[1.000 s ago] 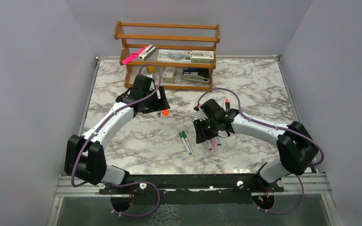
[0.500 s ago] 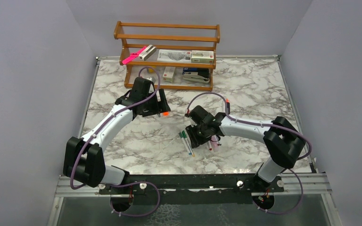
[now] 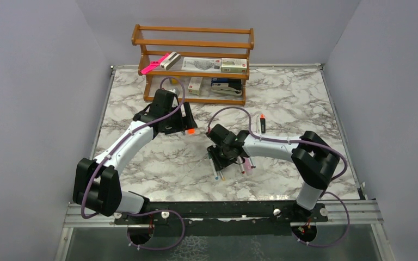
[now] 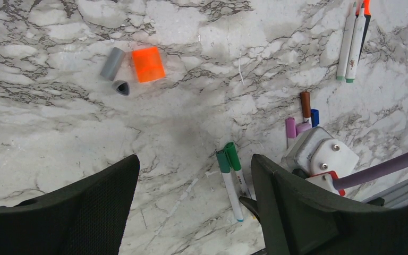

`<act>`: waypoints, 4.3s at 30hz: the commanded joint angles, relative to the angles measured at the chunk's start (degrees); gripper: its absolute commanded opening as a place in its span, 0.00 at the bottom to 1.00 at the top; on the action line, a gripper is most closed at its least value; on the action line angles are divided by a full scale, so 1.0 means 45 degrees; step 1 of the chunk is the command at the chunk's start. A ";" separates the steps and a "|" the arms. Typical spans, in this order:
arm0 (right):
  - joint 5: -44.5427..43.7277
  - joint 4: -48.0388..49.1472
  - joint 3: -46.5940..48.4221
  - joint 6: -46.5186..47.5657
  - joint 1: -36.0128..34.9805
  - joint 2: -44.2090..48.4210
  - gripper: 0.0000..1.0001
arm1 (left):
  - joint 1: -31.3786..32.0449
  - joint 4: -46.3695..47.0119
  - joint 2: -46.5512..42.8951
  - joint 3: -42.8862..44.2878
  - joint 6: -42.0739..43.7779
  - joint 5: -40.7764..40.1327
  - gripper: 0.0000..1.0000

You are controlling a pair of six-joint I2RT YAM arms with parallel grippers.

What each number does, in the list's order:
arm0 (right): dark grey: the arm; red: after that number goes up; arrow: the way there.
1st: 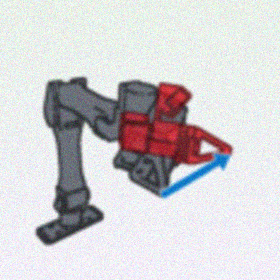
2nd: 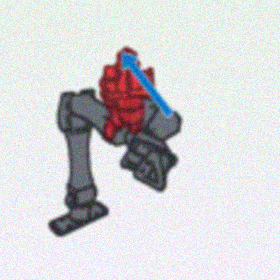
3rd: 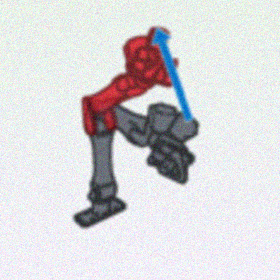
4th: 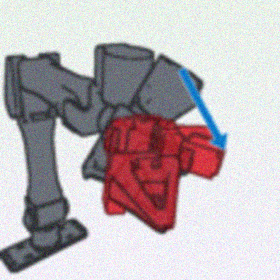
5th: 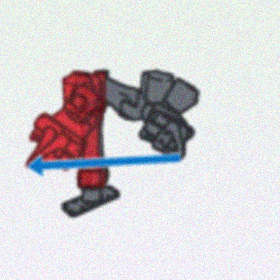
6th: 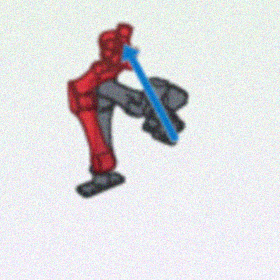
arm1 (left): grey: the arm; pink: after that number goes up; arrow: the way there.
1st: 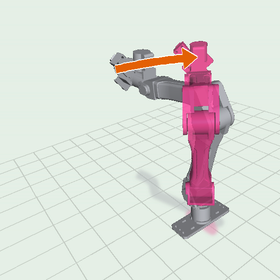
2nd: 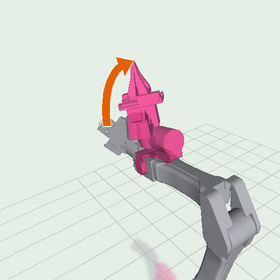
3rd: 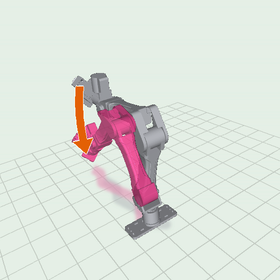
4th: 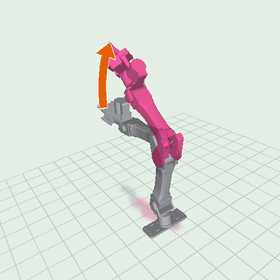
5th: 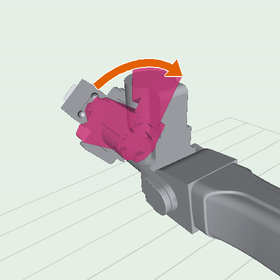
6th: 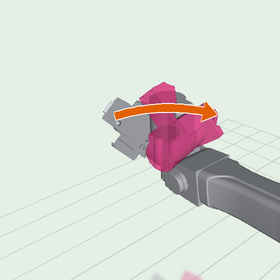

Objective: Open the pen caps

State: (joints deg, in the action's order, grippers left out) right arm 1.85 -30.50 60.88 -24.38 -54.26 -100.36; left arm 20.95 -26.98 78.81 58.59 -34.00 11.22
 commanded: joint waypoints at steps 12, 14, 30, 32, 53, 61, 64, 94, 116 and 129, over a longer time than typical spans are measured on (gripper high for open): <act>-0.3077 -0.1266 0.0062 -0.0752 -0.0563 -0.1034 0.26 | -0.0048 0.0539 -0.0340 -0.0262 -0.0070 0.0626 0.80; -0.3016 -0.1158 -0.0240 -0.0754 -0.0566 -0.0869 0.20 | -0.0036 0.0582 -0.0335 -0.0265 -0.0115 0.0740 0.83; 0.1378 0.0646 -0.0318 -0.0936 0.1224 0.3293 0.04 | 0.0756 0.3327 -0.0676 -0.1332 -0.2585 0.3219 0.99; 0.2296 0.1167 -0.0507 -0.1174 0.1838 0.3710 0.04 | 0.1090 0.4339 -0.0714 -0.1708 -0.3384 0.3573 0.99; 0.5019 0.4010 -0.1606 -0.3126 0.2801 0.4768 0.02 | 0.3588 0.8665 0.0220 -0.2955 -0.6439 0.2479 0.90; 0.4640 0.3754 -0.1692 -0.3210 0.2800 0.4936 0.02 | 0.3684 0.8597 0.0315 -0.2917 -0.6344 0.2417 0.38; 0.4539 0.3705 -0.1790 -0.3271 0.2817 0.4978 0.02 | 0.3713 0.8287 0.0355 -0.2813 -0.6180 0.2347 0.16; 0.5764 0.4380 -0.2722 -0.3334 0.2839 0.4682 0.01 | 0.2770 0.7933 0.1045 -0.1915 -0.5484 0.2258 0.00; 0.2449 0.1084 -0.1290 -0.1136 0.4365 0.4218 0.01 | -0.0824 0.2991 0.1921 0.0375 -0.0774 0.1436 0.00; -0.2211 0.0079 0.1318 0.0829 0.6706 0.0490 0.01 | -0.0809 0.2230 0.1117 -0.0762 -0.0126 0.1064 0.00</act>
State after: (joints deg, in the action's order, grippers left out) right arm 0.01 -28.10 65.25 -24.34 -26.04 -93.95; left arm 17.63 -15.38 84.79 55.33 -37.01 17.98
